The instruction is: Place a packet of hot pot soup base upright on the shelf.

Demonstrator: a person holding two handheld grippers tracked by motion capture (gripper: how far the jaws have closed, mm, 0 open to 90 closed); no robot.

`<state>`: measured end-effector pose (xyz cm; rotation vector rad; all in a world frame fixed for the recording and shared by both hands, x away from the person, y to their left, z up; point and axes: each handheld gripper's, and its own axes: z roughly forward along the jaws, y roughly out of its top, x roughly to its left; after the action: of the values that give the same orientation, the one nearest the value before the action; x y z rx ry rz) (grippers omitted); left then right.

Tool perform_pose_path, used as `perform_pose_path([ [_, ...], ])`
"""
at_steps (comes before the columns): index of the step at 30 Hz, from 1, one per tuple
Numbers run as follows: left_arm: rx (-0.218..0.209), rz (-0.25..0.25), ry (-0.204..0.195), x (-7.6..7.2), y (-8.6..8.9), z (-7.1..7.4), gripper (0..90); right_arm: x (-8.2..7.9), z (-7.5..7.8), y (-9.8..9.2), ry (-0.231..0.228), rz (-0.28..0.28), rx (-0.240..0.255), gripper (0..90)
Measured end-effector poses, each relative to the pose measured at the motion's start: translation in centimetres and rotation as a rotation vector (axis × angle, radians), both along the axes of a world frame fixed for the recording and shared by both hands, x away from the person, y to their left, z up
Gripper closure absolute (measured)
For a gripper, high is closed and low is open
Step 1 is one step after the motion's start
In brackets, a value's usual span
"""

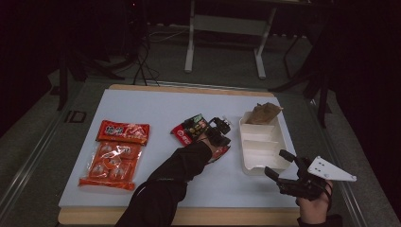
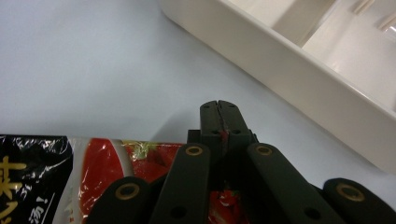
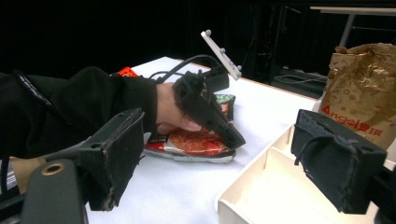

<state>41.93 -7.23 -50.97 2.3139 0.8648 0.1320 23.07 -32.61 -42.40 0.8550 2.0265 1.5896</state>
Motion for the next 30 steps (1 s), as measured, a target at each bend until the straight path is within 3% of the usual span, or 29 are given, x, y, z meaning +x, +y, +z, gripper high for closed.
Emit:
perform_pose_path([
  [9, -0.025, 0.019, 0.019, -2.4, 1.3, 0.0, 90.0, -0.1, 0.0, 0.1, -0.001, 0.005, -0.002, 16.8],
  [13, -0.008, 0.032, 0.010, -3.3, 2.4, 0.2, 90.0, -0.1, 0.0, 0.3, 0.009, 0.010, -0.004, 16.8],
  [17, -0.064, 0.036, 0.021, -3.7, 3.4, 0.3, 90.0, -0.1, 0.0, 0.5, 0.010, 0.012, -0.006, 16.8],
  [22, -0.073, 0.029, 0.007, -3.2, 2.6, 0.6, 90.0, 0.0, 0.0, 0.6, 0.016, 0.017, -0.004, 16.8],
  [23, -0.095, 0.022, 0.023, -2.9, 2.4, 0.6, 90.0, 0.0, -0.1, 0.7, 0.017, 0.017, -0.006, 16.8],
  [25, -0.091, 0.032, 0.027, -2.5, 1.8, 0.5, 90.0, 0.1, -0.1, 0.7, 0.021, 0.022, -0.007, 16.8],
  [27, -0.116, 0.038, 0.048, -2.0, 1.5, 0.4, 90.0, 0.1, -0.2, 0.7, 0.023, 0.025, -0.008, 16.8],
  [30, -0.071, 0.031, 0.058, -1.9, 0.7, -0.1, 90.0, 0.1, -0.3, 0.6, 0.025, 0.024, -0.006, 16.8],
])
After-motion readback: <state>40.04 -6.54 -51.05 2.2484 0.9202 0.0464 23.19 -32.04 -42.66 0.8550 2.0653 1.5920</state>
